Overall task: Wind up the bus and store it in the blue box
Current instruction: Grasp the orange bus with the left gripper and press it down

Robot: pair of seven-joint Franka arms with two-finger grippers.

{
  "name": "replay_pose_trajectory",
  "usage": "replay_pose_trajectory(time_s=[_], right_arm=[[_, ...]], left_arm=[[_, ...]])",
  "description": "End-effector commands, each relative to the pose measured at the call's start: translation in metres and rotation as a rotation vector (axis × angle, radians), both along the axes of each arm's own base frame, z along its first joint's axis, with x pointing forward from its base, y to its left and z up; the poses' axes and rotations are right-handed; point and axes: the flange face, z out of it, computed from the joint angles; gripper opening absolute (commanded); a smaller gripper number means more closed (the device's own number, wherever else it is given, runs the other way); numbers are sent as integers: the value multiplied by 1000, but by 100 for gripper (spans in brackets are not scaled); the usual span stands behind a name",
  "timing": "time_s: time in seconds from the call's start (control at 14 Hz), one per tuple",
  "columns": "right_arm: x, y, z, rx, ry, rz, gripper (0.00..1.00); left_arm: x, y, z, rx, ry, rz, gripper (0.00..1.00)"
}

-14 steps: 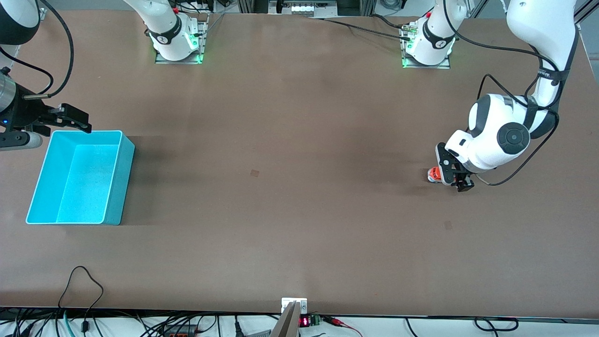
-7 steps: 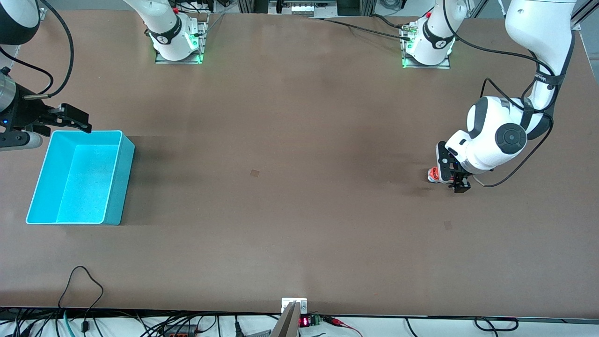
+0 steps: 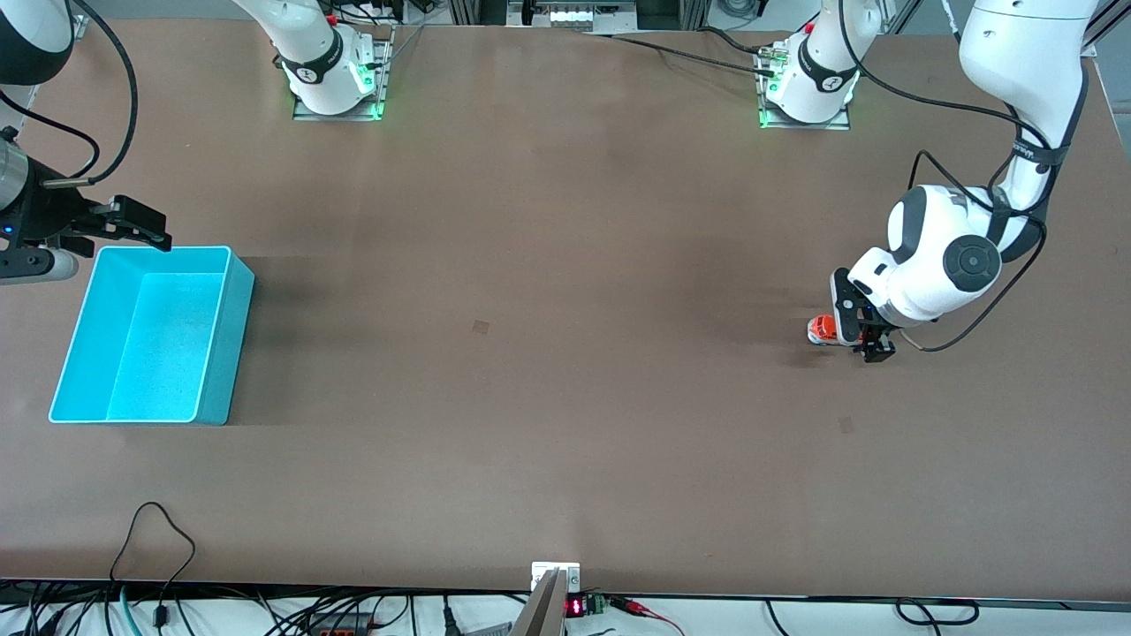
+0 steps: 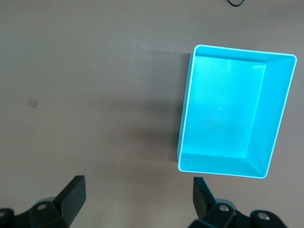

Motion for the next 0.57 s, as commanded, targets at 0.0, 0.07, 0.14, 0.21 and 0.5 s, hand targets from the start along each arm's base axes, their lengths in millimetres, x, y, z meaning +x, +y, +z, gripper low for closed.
replay_pose_trajectory(time_s=[0.0, 0.07, 0.14, 0.21, 0.5], right_arm=[[-1, -1, 2, 11, 3, 8, 100], [-1, -1, 2, 11, 3, 8, 100], [-1, -1, 2, 11, 3, 8, 100], [-1, -1, 2, 11, 3, 8, 100], [-1, 1, 3, 11, 2, 13, 100]], left_arm=[[-4, 3, -3, -2, -33, -20, 100], [-4, 3, -3, -2, -33, -20, 100], [-4, 3, -3, -3, -41, -21, 100], [-7, 4, -7, -4, -42, -20, 100], [-21, 8, -22, -12, -62, -13, 100]])
